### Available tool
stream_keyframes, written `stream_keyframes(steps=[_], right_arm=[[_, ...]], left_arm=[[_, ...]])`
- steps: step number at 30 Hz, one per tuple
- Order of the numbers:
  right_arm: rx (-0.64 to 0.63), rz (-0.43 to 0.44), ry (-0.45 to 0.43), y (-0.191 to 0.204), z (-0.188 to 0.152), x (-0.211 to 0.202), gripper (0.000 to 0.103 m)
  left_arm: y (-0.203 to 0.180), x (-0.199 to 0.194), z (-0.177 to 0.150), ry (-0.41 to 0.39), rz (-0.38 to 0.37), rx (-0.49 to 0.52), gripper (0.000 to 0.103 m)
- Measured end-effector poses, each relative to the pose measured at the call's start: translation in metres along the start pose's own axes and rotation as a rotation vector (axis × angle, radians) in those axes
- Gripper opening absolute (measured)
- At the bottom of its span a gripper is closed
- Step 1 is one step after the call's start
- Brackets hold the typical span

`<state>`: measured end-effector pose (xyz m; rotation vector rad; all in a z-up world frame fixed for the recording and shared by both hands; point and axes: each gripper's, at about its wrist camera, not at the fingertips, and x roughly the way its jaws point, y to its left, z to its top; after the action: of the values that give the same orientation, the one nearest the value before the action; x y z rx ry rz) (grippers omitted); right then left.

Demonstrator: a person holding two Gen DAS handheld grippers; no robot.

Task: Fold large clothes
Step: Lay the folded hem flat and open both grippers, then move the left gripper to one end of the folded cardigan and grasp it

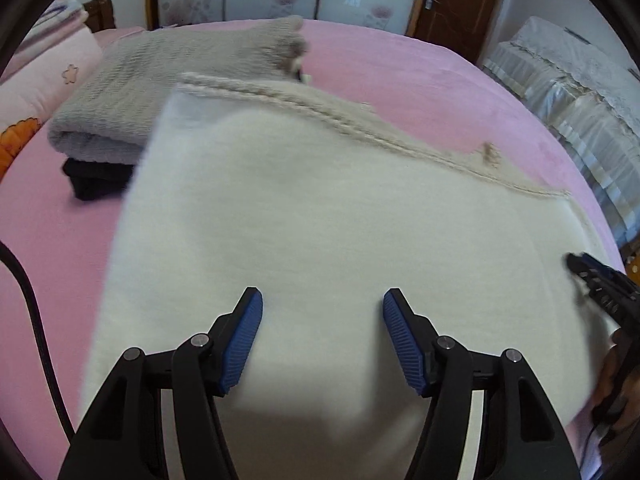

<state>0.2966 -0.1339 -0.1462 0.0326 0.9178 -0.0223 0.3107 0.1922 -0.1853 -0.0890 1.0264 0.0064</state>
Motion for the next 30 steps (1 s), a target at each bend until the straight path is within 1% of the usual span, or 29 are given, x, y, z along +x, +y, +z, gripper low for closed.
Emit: stream_keyframes(steps=[1,2,3,4,5,6,9,10,12,15,19,21,23,25,30], right_arm=[[0.043,-0.043,0.008,-0.025,-0.002,0.004,0.043],[0.077,-0.038,0.009,-0.046,-0.004,0.005,0.043],[0.104,-0.012,0.01,-0.061,-0.006,0.005,0.041],[0.12,0.003,0.017,-0.072,-0.008,0.005,0.022],[0.118,-0.004,0.023,-0.078,-0.009,0.004,0.008],[0.111,-0.007,0.022,-0.08,-0.01,0.002,0.005],[0.1,-0.04,0.031,-0.072,-0.011,-0.001,0.006],[0.097,-0.05,0.034,-0.071,-0.01,-0.001,0.009],[0.116,-0.059,0.049,-0.067,-0.007,-0.003,0.01],[0.164,-0.004,0.071,-0.065,-0.002,-0.012,0.01],[0.165,0.041,0.064,-0.06,0.003,-0.045,0.012],[0.166,0.064,0.056,-0.055,0.006,-0.067,0.018],[0.166,0.084,0.036,-0.05,0.009,-0.093,0.029],[0.161,0.101,0.01,-0.045,0.012,-0.119,0.034],[0.145,0.141,-0.022,-0.028,0.012,-0.175,0.036]], left_arm=[[0.012,0.0,0.0,-0.002,0.011,-0.012,0.062],[0.023,0.0,-0.002,0.0,0.024,-0.024,0.062],[0.031,0.001,-0.002,0.002,0.032,-0.031,0.062],[0.04,0.001,-0.004,0.001,0.034,-0.04,0.062],[0.047,-0.001,-0.006,-0.004,0.027,-0.05,0.061],[0.051,-0.003,-0.008,-0.009,0.024,-0.052,0.058],[0.053,-0.007,-0.011,-0.003,0.039,-0.047,0.058],[0.052,-0.009,-0.011,0.003,0.047,-0.046,0.058],[0.05,-0.011,-0.009,0.021,0.059,-0.052,0.058],[0.043,-0.019,-0.003,0.042,0.04,-0.076,0.058],[0.039,-0.052,0.006,0.043,0.027,-0.085,0.058],[0.034,-0.069,0.011,0.047,0.008,-0.086,0.058],[0.03,-0.096,0.013,0.044,-0.015,-0.094,0.058],[0.026,-0.117,0.015,0.041,-0.025,-0.098,0.059],[0.021,-0.175,0.014,0.018,-0.005,-0.084,0.06]])
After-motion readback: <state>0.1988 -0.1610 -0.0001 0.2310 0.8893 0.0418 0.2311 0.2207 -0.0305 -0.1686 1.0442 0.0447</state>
